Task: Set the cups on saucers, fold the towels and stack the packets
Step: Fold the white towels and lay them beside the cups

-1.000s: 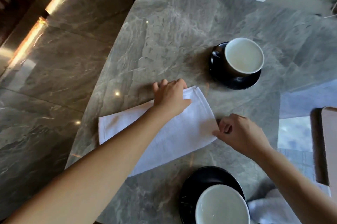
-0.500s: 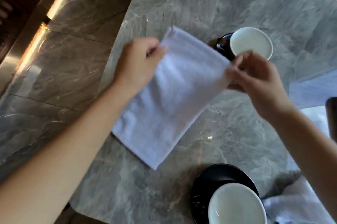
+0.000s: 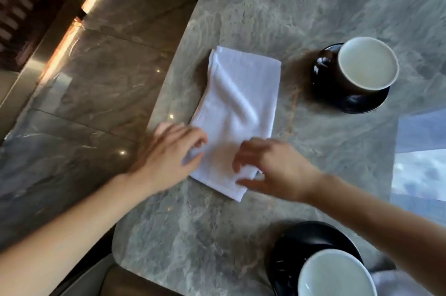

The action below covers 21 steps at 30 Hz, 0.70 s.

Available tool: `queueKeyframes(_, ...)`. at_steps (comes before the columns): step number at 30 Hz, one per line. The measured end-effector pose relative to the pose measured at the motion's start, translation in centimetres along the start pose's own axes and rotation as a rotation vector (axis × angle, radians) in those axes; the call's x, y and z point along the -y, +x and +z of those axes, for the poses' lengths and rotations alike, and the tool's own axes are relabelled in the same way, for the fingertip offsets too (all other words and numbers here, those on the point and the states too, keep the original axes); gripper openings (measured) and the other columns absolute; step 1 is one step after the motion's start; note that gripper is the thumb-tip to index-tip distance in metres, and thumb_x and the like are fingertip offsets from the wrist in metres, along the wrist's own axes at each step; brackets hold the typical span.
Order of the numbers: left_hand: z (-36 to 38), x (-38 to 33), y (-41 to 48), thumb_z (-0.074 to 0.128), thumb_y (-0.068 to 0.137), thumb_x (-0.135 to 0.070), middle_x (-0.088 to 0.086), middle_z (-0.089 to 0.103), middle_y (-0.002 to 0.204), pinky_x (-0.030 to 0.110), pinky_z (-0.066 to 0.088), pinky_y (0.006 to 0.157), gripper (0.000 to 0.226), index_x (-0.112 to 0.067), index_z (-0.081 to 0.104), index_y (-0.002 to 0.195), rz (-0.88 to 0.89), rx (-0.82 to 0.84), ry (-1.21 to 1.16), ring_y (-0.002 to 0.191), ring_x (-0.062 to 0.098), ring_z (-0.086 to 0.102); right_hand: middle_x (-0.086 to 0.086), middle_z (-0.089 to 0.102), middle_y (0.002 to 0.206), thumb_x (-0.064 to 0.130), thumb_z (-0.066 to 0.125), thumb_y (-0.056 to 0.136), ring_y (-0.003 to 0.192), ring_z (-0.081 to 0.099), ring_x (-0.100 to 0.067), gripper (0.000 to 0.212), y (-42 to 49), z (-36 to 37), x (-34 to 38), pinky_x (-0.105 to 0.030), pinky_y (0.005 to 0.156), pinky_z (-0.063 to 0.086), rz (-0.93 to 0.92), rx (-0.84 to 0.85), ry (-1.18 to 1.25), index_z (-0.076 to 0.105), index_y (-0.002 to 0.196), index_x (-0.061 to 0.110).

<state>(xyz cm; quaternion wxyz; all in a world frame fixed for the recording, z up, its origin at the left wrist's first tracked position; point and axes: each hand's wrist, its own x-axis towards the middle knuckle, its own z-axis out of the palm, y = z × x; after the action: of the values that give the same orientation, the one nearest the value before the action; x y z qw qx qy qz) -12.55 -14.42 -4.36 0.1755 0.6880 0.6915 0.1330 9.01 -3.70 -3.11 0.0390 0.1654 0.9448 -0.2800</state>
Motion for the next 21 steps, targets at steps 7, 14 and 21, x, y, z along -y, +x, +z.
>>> queueKeyframes(7,1.4,0.9,-4.2,0.070,0.071,-0.041,-0.008,0.053,0.114,0.033,0.016,0.106,0.041,-0.030,0.054,0.108,0.052,0.155,0.167,0.109,0.008,0.041,0.007,0.059,0.093,0.043,0.066,0.070,0.088,0.054,-0.020,0.033,-0.8,3.1,0.9,-0.035,0.072,0.046,-0.162,0.084,-0.291,0.055,0.095,0.024)
queueKeyframes(14,2.1,0.3,-3.9,0.058,0.071,-0.056,-0.007,0.051,0.107,0.039,0.016,0.110,0.042,-0.029,0.054,0.102,0.008,0.112,0.228,0.104,0.017,0.053,0.003,0.061,0.076,0.028,0.052,0.086,0.074,0.057,-0.022,0.016,-0.7,3.6,1.2,-0.034,0.065,0.047,-0.156,-0.099,-0.254,0.062,0.079,0.018)
queueKeyframes(21,3.4,-1.5,-3.8,0.056,0.067,-0.039,-0.007,0.051,0.101,0.035,0.023,0.098,0.035,-0.027,0.050,0.100,-0.175,0.011,0.156,0.096,0.021,0.052,0.000,0.064,0.084,0.026,0.043,0.095,0.081,0.061,-0.026,0.025,-2.7,2.5,1.8,-0.037,0.070,0.051,-0.007,-0.212,-0.073,0.065,0.091,0.014)
